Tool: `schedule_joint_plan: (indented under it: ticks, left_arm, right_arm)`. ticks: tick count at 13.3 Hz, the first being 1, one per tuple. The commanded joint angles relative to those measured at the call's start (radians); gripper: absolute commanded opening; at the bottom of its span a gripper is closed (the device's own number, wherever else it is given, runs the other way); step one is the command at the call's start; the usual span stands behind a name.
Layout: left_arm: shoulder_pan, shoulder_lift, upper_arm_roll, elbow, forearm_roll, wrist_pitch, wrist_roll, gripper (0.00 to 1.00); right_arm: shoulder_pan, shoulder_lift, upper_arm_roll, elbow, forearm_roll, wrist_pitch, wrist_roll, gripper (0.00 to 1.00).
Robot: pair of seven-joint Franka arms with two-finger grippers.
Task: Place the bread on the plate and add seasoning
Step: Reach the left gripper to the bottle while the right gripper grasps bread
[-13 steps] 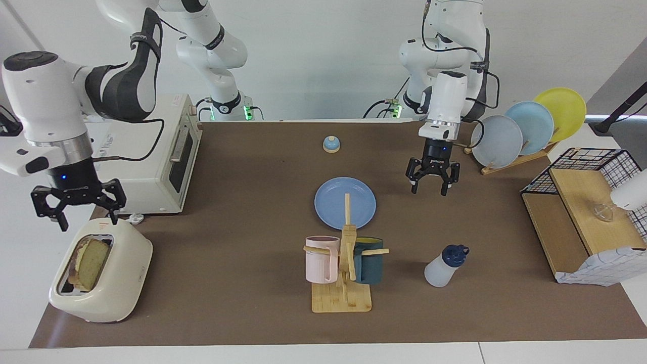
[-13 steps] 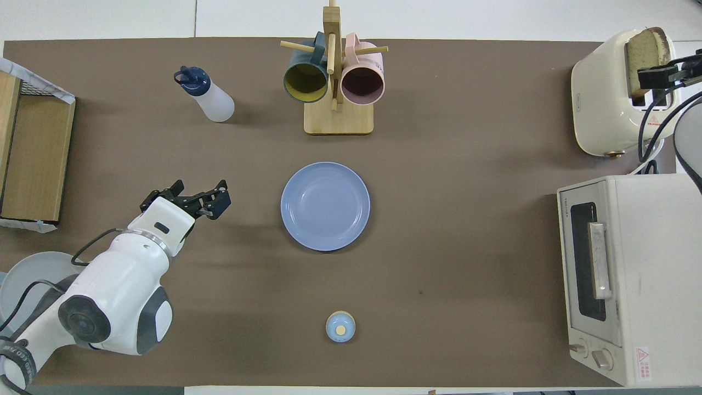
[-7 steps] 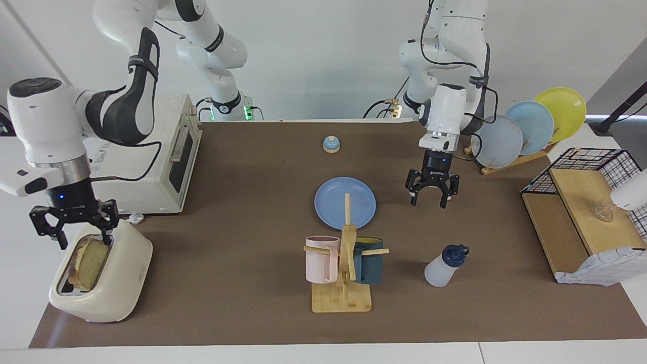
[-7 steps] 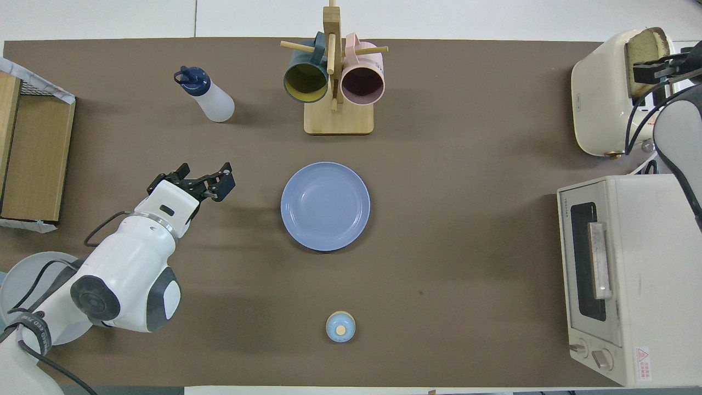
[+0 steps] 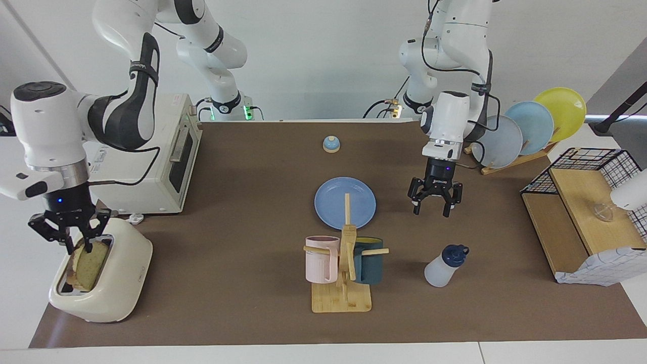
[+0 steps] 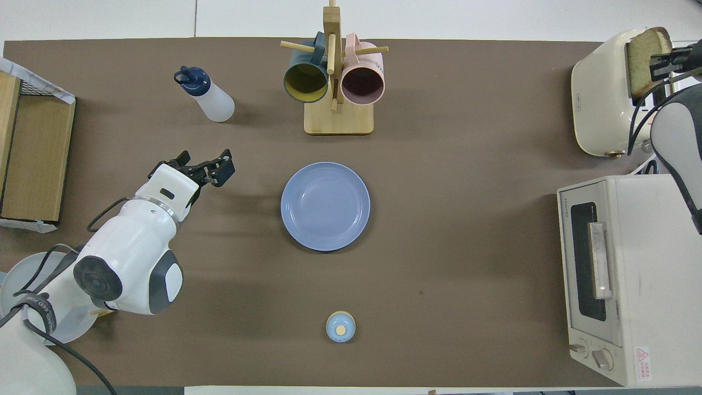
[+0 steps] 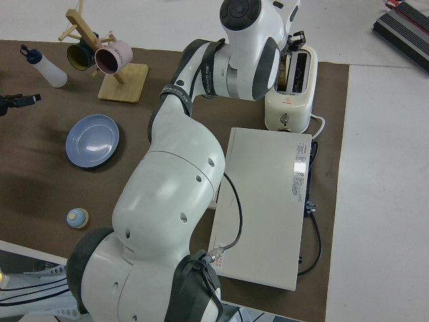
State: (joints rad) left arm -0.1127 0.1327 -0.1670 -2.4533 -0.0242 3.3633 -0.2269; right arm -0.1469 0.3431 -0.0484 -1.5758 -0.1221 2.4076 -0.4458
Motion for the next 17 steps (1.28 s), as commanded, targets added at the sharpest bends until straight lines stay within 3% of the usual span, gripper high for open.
schedule_joint_plan:
  ticks: [1, 3, 5, 9, 13, 16, 17]
  left_arm:
    - [-0.034, 0.073, 0.053, 0.071, -0.002, 0.022, 0.001, 1.0]
    - [-0.091, 0.094, 0.113, 0.098, -0.002, 0.024, 0.001, 1.0]
    - [-0.184, 0.14, 0.208, 0.14, -0.005, 0.024, 0.001, 1.0]
    - [-0.343, 0.203, 0.369, 0.204, -0.025, 0.027, -0.002, 1.0]
    - [-0.413, 0.235, 0.423, 0.229, -0.052, 0.027, -0.002, 1.0]
    - [-0.65, 0.301, 0.651, 0.272, -0.161, 0.031, 0.0, 1.0]
    - [-0.665, 0.304, 0.671, 0.277, -0.163, 0.031, -0.003, 1.0]
  right_arm:
    - [-0.014, 0.019, 0.012, 0.023, -0.019, 0.008, -0.046, 0.0]
    - [-0.005, 0.019, 0.013, 0.034, -0.077, -0.017, -0.106, 0.0]
    - [0.004, 0.007, 0.024, 0.114, -0.126, -0.103, -0.149, 0.0]
    - [0.021, -0.028, 0.088, 0.302, -0.151, -0.413, -0.244, 0.0]
    - [0.154, -0.114, 0.127, 0.318, -0.174, -0.565, -0.301, 0.0]
    - [0.255, -0.154, 0.134, 0.316, -0.128, -0.62, -0.257, 0.0]
    - [0.271, -0.167, 0.137, 0.3, -0.067, -0.633, -0.185, 0.0]
